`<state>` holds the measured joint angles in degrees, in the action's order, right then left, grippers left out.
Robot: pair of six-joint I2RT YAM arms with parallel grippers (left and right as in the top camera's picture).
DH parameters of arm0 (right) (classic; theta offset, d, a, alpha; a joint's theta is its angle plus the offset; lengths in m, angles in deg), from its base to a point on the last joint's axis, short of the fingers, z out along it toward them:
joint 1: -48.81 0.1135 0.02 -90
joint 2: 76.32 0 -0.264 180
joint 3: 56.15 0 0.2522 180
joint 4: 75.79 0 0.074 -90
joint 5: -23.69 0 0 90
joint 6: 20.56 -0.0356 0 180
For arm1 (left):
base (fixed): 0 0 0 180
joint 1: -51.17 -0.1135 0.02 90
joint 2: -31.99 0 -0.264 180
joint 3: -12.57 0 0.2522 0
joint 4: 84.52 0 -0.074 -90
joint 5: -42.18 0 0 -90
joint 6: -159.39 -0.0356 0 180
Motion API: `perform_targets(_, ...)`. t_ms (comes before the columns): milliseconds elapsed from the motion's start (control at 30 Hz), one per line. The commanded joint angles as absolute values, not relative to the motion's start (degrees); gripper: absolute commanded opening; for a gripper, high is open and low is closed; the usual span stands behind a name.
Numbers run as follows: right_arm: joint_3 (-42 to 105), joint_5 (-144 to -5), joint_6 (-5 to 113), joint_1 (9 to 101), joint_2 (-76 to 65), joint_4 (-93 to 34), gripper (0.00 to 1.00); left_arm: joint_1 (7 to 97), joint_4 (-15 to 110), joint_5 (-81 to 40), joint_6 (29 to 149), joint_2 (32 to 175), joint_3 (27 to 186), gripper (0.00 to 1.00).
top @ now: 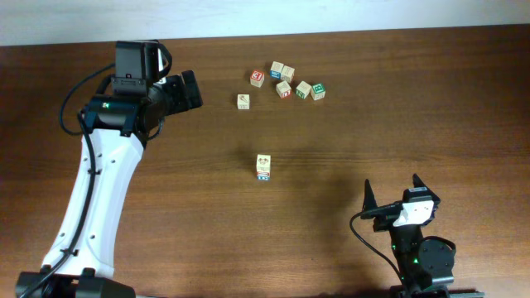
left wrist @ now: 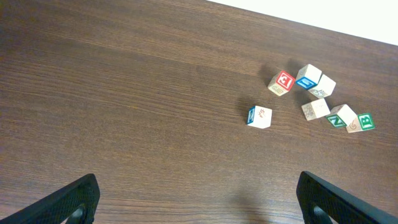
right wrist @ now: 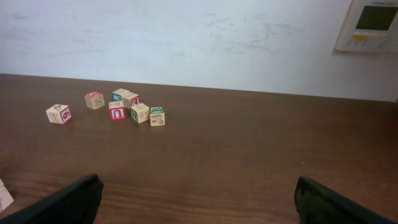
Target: Rotate 3 blocks
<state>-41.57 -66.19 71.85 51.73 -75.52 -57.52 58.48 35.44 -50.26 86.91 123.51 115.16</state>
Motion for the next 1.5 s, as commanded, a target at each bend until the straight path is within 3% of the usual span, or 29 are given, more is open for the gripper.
perform_targets(0,-42.1,-65.7,72.2,51.3,-76.1,-57.4,0.98,58.2,35.5,-50.8,86.0,123.7,115.5,0.99)
perform_targets(467,-42.1,-65.7,72.2,51.3,-76.1,-57.3,0.98,58.2,32.6,-55.5,86.0,122.9,115.3,0.99)
perform_targets(600,-42.1,-65.7,72.2,51.2,-76.1,-57.3,0.98,58.2,38.3,-57.0,80.9,118.8,112.7,0.99)
perform_targets(1067,-42.1,-65.6,72.2,51.2,-76.1,-57.3,0.98,53.8,70.3,-54.0,74.6,84.8,70.3,0.99)
perform_targets(1467,-42.1,-65.7,72.2,51.2,-76.1,-57.3,0.98,51.6,75.9,-51.6,71.9,61.0,50.4,0.99)
